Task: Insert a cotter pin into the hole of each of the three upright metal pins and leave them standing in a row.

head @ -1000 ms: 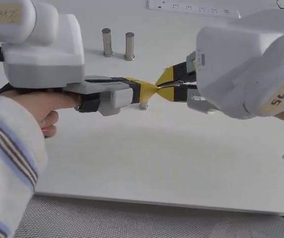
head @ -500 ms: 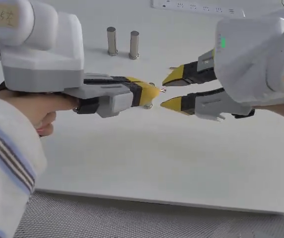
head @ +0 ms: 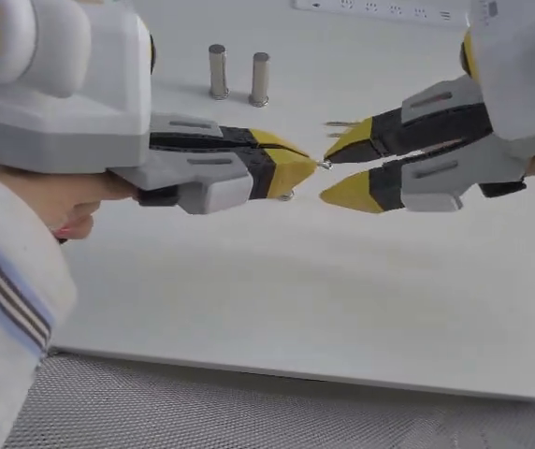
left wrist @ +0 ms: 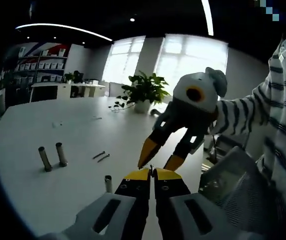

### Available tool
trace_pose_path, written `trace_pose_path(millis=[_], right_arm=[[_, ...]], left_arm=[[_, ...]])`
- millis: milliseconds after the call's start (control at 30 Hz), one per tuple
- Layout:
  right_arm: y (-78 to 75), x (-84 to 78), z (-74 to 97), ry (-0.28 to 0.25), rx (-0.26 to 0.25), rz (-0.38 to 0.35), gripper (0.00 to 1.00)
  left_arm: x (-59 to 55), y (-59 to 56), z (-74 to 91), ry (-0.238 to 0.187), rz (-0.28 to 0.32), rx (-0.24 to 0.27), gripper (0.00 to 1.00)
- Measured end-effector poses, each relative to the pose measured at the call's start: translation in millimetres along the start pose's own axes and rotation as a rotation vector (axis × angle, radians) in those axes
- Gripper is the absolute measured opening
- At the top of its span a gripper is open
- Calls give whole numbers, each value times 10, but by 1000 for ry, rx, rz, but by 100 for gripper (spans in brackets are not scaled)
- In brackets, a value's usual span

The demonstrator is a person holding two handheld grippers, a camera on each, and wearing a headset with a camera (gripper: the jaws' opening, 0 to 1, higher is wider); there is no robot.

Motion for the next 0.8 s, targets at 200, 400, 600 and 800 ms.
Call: trace_pose_path(millis=[200,400,600,800], right_arm=[[120,54,15,-32,78,-35,12],[162,92,31,-48,126,-44,7],[207,93,24,-38,155,-15,0],[183,83,30,-36,164,-4,0]], left_arm=[[-4,-61,10,-1,-81,-16,0],[-20,-118,-8,25,-128,-34,0],[1,-137,-9,22,-143,-47,0],[-3,-132,-11,30,-155,-50,0]])
Point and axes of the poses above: the centre of the closed fingertips' face, and the gripper's own axes: z roughly backward along the fingers, y roughly to its left, x roughly out of its top, the point moved 7 cm from there along z, roughly backward along the fingers, and after that the axes turned 9 degrees about y, right-handed, at the moved point
